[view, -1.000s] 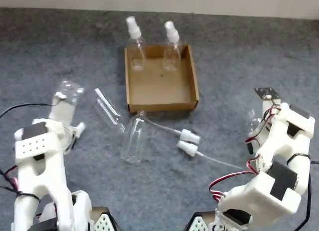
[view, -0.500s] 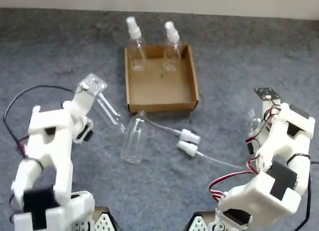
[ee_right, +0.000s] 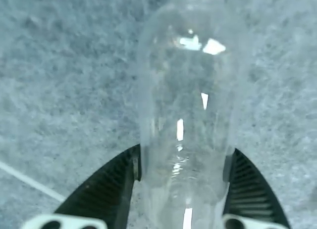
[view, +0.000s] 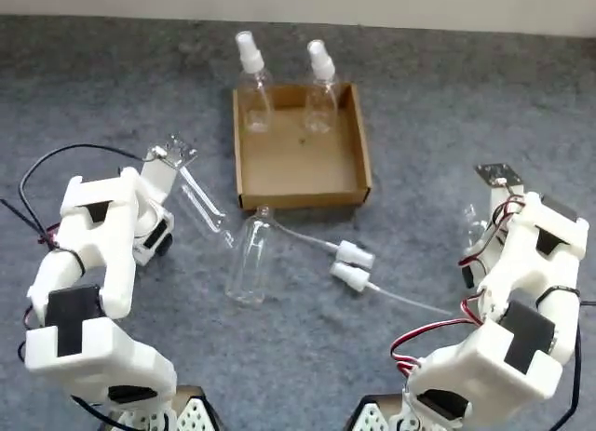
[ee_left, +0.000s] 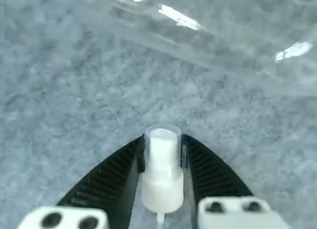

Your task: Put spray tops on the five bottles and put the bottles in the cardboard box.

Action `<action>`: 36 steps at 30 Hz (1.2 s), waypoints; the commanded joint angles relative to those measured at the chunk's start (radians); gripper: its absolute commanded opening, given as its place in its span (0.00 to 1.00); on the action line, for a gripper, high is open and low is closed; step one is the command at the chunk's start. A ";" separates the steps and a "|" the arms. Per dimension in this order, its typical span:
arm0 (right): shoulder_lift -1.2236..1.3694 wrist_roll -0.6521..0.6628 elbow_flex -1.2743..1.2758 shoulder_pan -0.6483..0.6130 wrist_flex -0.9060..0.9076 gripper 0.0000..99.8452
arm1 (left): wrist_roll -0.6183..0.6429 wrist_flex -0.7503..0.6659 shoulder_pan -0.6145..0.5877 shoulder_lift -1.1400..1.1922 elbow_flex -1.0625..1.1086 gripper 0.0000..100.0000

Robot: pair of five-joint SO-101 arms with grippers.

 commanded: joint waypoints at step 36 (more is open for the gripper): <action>0.315 -0.117 -0.515 -0.153 0.171 0.25 | 0.345 -0.180 0.196 -0.539 0.521 0.00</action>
